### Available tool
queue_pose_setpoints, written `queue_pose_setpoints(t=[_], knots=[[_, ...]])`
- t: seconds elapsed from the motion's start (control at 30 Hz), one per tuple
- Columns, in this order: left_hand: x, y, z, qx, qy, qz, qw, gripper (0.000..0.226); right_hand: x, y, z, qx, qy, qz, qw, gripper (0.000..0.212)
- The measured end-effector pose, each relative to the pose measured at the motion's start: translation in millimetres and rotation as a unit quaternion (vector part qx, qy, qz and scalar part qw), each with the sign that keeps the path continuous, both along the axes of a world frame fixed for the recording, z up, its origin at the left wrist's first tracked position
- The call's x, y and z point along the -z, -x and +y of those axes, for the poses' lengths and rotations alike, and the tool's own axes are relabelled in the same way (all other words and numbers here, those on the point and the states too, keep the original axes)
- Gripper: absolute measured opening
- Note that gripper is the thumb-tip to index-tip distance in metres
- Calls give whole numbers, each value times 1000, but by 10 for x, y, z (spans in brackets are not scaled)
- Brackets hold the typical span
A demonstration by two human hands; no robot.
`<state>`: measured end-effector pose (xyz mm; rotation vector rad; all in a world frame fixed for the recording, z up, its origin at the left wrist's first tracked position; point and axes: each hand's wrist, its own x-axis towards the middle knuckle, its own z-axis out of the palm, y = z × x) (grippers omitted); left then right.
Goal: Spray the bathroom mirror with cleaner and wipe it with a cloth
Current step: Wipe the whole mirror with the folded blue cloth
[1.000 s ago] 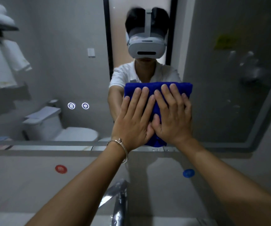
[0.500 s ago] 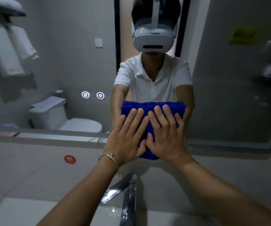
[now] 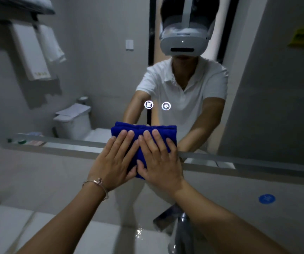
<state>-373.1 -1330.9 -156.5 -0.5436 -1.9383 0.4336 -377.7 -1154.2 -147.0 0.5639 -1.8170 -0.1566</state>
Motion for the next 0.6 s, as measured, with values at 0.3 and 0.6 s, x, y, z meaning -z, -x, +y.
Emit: queue_pose_setpoints(t=[0.3, 0.6], knots=[[-19, -88, -220, -29, -18, -57, 998, 79, -45, -96, -235, 45, -59, -43, 996, 83], [57, -148, 161, -27, -124, -57, 990, 78, -145, -175, -56, 56, -104, -54, 991, 81]])
